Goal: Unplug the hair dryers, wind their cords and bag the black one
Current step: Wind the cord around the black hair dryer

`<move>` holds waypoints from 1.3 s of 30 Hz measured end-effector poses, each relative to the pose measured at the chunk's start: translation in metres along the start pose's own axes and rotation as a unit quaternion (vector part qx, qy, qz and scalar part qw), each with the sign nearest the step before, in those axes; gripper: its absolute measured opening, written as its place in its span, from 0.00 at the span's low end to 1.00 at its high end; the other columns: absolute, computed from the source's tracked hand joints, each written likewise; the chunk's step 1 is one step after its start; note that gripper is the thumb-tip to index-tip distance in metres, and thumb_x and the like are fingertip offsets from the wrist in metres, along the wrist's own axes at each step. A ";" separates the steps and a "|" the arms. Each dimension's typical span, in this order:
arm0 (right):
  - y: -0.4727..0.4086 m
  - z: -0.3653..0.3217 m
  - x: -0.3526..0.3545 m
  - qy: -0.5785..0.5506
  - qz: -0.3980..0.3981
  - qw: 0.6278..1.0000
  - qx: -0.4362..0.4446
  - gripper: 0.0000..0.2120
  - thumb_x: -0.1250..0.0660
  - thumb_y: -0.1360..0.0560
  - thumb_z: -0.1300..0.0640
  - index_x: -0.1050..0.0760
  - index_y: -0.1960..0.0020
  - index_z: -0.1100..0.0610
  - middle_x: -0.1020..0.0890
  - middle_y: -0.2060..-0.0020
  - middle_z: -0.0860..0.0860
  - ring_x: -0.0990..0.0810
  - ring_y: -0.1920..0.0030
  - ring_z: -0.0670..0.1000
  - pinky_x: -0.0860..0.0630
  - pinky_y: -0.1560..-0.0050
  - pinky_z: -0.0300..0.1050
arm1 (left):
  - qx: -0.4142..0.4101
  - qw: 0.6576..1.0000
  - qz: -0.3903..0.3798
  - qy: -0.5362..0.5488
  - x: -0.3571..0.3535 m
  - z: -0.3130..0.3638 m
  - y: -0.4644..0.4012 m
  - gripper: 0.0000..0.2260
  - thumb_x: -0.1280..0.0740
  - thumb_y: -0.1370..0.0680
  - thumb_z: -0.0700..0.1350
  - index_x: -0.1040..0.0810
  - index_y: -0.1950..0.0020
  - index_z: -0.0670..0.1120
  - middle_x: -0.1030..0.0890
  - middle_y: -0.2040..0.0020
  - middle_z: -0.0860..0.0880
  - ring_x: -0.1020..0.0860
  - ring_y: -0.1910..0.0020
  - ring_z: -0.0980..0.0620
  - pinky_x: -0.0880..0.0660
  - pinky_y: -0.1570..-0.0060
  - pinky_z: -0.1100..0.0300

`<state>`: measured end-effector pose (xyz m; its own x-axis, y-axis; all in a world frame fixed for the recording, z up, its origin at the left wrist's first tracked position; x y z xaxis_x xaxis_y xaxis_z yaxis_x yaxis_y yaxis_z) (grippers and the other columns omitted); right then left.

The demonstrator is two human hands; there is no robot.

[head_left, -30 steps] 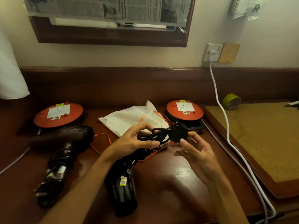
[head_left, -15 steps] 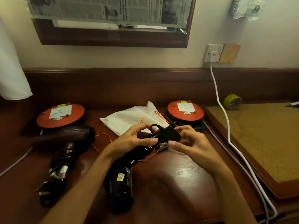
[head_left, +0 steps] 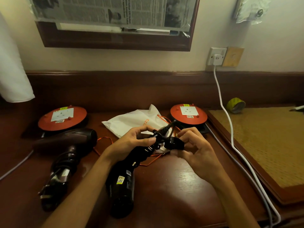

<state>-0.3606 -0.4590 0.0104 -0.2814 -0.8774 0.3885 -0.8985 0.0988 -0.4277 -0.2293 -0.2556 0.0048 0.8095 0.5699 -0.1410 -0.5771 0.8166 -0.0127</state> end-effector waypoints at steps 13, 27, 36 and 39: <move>-0.016 0.004 0.002 0.282 -0.086 0.942 0.162 0.18 0.31 0.28 0.75 0.26 0.44 0.58 0.37 0.29 0.53 0.23 0.44 0.50 0.19 0.46 0.43 | 0.007 0.997 -0.008 0.074 0.001 -0.008 -0.010 0.19 0.31 0.21 0.50 0.23 0.37 0.37 0.21 0.50 0.37 0.18 0.59 0.41 0.20 0.62 0.54; -0.004 -0.014 0.022 0.201 -0.003 0.962 0.184 0.11 0.28 0.27 0.73 0.23 0.49 0.62 0.31 0.35 0.51 0.24 0.40 0.47 0.23 0.44 0.32 | 0.008 1.000 0.003 -0.012 -0.004 -0.007 -0.006 0.15 0.36 0.16 0.51 0.22 0.37 0.41 0.20 0.46 0.39 0.23 0.52 0.38 0.25 0.54 0.51; -0.011 0.004 0.013 0.111 0.001 0.978 0.174 0.15 0.26 0.31 0.75 0.22 0.48 0.63 0.28 0.37 0.57 0.21 0.39 0.51 0.20 0.42 0.38 | 0.061 0.998 0.016 -0.030 -0.012 0.000 -0.002 0.22 0.40 0.17 0.57 0.20 0.41 0.39 0.18 0.55 0.39 0.20 0.64 0.48 0.22 0.67 0.59; -0.013 -0.001 0.018 -0.126 -0.038 0.991 0.026 0.12 0.25 0.29 0.68 0.25 0.49 0.62 0.28 0.30 0.54 0.23 0.31 0.53 0.21 0.40 0.43 | 0.073 0.996 0.035 -0.029 -0.016 0.002 -0.002 0.21 0.39 0.18 0.59 0.20 0.44 0.42 0.18 0.57 0.40 0.20 0.65 0.48 0.22 0.69 0.60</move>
<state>-0.3542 -0.4750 0.0241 -0.1152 -0.9712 0.2086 -0.8935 0.0095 -0.4490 -0.2410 -0.2659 0.0091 0.7757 0.6261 -0.0788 -0.6133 0.7774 0.1395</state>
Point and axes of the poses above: each hand's wrist, its own y-axis away from the middle knuckle, its own x-axis out of the back of the hand, z = x × y, the point moved 1 cm from there along -y, towards the middle knuckle
